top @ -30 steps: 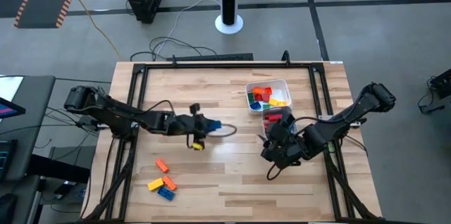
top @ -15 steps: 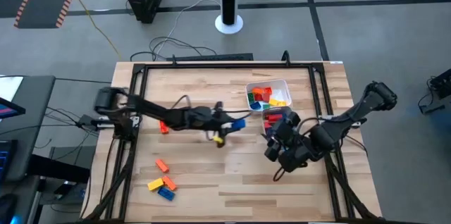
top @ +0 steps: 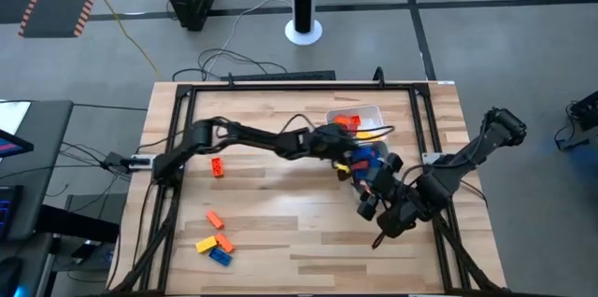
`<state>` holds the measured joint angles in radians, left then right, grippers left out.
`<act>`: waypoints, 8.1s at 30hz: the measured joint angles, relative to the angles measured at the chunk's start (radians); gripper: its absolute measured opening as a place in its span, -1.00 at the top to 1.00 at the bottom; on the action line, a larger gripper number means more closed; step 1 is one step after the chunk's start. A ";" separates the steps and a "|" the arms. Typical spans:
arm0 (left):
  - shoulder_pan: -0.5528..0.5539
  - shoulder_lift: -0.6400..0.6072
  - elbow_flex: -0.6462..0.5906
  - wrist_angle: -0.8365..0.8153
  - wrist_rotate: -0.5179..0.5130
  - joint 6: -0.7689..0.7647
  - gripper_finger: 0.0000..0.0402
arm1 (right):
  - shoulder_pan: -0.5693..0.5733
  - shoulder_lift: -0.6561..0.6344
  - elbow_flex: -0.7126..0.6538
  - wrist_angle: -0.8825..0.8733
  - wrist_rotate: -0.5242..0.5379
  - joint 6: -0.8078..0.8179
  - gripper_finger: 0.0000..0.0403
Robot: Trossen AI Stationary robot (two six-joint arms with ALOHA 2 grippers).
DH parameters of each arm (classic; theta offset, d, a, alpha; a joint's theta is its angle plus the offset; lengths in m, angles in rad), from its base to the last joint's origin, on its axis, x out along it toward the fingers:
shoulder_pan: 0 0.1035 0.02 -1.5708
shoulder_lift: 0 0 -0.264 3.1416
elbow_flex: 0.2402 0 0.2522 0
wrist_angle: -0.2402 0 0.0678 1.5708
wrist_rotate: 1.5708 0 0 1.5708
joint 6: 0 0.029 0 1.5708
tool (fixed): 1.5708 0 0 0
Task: Sort blocks by size
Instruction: Put the large blue game piece into the gray bin, then put the large orange game piece into the gray bin
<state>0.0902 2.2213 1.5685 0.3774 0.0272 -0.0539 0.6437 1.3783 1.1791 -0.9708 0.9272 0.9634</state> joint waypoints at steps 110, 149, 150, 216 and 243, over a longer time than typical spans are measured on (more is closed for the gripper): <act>-0.134 -1.220 -0.991 -1.173 -0.354 -0.825 -0.18 | -0.061 0.245 -0.006 0.427 -0.016 -0.410 -0.27; -0.155 -1.047 -1.082 -0.948 -0.245 -0.495 0.35 | -0.061 0.245 -0.007 0.425 -0.014 -0.414 -0.27; -0.155 -1.047 -1.066 -0.921 -0.259 -0.486 0.35 | -0.061 0.245 -0.007 0.425 -0.014 -0.414 -0.27; -0.572 -0.844 -0.536 -0.892 -0.241 -0.379 -0.11 | 0.186 0.186 -0.043 -0.041 0.000 0.291 -0.27; -0.942 -0.651 -0.537 -1.471 -0.244 -0.671 -0.11 | -0.028 0.186 -0.043 0.196 -0.050 -0.188 -0.27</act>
<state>-0.8516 1.5708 1.0313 -1.0934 -0.2167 -0.7251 0.6161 1.5646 1.1362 -0.7747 0.8776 0.7757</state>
